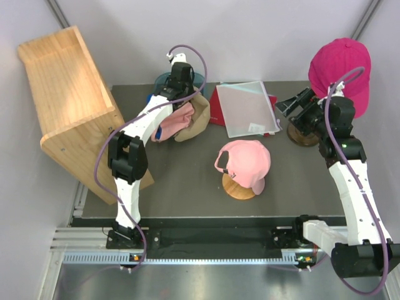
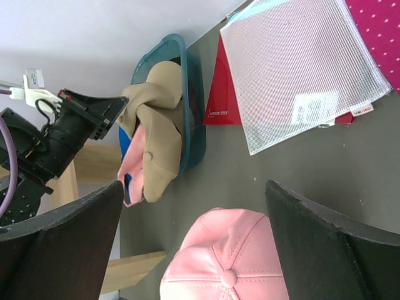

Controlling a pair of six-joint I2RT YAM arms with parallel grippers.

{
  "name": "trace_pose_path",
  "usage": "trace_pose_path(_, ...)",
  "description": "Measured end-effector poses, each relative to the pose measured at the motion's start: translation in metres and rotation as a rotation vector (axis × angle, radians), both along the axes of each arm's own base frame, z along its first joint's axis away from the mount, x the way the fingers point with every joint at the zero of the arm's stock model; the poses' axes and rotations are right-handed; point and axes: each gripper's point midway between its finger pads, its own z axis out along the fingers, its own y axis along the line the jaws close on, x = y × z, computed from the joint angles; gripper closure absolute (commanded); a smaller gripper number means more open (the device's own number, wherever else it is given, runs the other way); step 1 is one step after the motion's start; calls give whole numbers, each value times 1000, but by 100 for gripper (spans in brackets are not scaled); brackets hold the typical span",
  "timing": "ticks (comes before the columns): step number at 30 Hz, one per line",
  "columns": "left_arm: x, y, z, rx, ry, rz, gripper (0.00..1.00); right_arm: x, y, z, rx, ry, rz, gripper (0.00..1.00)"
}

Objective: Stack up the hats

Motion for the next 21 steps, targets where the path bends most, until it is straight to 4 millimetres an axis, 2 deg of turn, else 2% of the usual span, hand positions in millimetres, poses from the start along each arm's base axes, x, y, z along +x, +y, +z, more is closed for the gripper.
trace_pose_path(6, -1, 6, -3, 16, 12, 5, 100, 0, -2, 0, 0, 0, -5, 6)
trace_pose_path(9, -4, 10, 3, 26, 2, 8, 100, 0, -2, 0, 0, 0, -5, 6)
trace_pose_path(10, -5, 12, 6, 29, -2, 9, 97, 0, -2, 0, 0, 0, -5, 6)
trace_pose_path(11, -6, 13, 11, 27, -8, 11, 90, 0, -2, 0, 0, 0, -5, 6)
trace_pose_path(13, -9, 17, 21, 23, -19, 26, 83, 0, -2, 0, 0, 0, -5, 6)
trace_pose_path(14, -12, 20, 25, 18, -19, 38, 73, 0, -2, 0, 0, 0, -5, 6)
trace_pose_path(16, -17, 25, 33, 0, -19, 58, 66, 0, -2, 0, 1, 0, -5, 6)
trace_pose_path(17, -19, 28, 36, -12, -17, 68, 56, 0, -2, 0, 1, 0, -5, 6)
trace_pose_path(21, -28, 32, 31, -68, 21, 88, 39, 0, -2, 0, 2, 0, -5, 6)
